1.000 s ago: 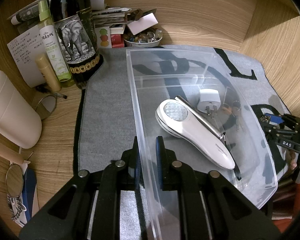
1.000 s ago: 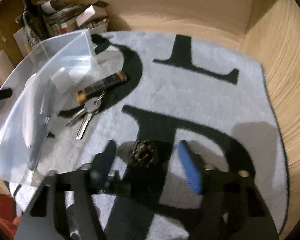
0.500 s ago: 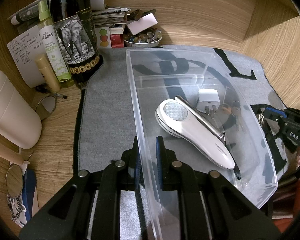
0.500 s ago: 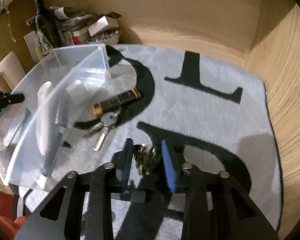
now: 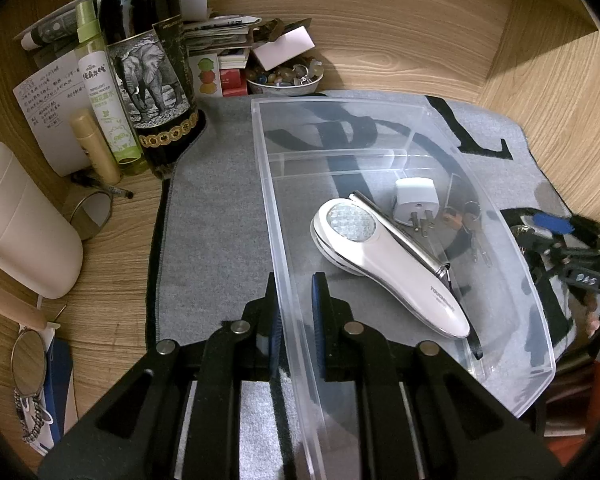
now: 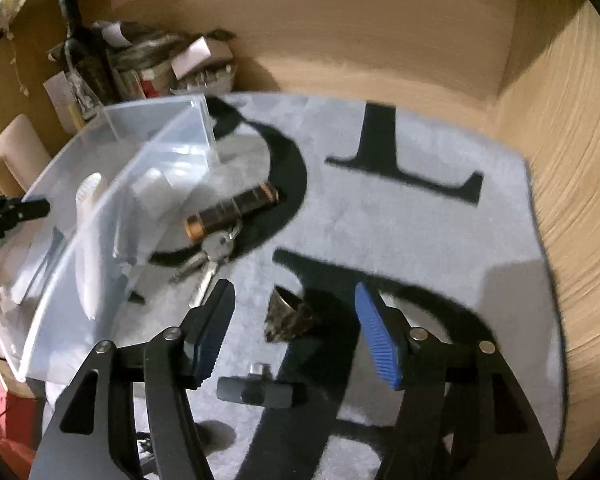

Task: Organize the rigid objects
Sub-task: 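Close the right tool on the black ribbed object, then carry the black ribbed object into the clear box and open the right tool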

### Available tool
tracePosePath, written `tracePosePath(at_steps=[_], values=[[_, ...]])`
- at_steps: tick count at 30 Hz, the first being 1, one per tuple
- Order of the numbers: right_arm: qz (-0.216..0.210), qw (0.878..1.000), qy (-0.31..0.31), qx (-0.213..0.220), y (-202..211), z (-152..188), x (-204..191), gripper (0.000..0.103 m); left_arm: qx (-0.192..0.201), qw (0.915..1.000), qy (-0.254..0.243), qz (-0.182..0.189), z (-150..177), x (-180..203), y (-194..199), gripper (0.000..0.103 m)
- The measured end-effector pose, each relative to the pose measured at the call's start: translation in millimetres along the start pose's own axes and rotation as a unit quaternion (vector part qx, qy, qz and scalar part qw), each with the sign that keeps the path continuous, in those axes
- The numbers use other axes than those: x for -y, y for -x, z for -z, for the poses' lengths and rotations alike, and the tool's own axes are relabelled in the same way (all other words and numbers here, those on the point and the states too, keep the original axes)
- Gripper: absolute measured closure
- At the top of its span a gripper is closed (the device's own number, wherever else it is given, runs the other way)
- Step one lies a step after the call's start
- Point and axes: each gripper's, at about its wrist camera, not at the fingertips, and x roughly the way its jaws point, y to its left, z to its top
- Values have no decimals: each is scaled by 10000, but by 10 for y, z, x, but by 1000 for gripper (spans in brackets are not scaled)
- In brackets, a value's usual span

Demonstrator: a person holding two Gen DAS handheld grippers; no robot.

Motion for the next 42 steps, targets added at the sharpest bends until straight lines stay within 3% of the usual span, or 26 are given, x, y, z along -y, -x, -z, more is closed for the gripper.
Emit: tracePosePath(at_steps=[1, 2, 4, 10, 24, 31, 42], values=[[-31, 9999, -41, -149, -86, 23, 15, 47, 1, 10000, -4, -1, 0, 1, 0, 91], [-40, 9997, -50, -233, -139, 39, 17, 60, 2, 10000, -3, -2, -3, 0, -1, 91], [-63, 9992, -14, -397, -241, 70, 9, 73, -1, 10000, -5, -1, -1, 1, 0, 91], [-26, 9999, 103, -10, -99, -13, -45, 73, 3, 10000, -4, 1, 2, 0, 1, 91], [-752, 9887, 805, 1019, 489, -562, -729, 73, 5, 10000, -3, 3, 5, 1, 1, 91], [-1002, 9813, 1367, 907, 357, -642, -1186, 73, 3, 10000, -6, 0, 5, 1, 1, 91], [-1365, 9704, 1988, 134, -53, -540, -1643, 73, 12, 10000, -7, 6, 6, -2, 2, 91]])
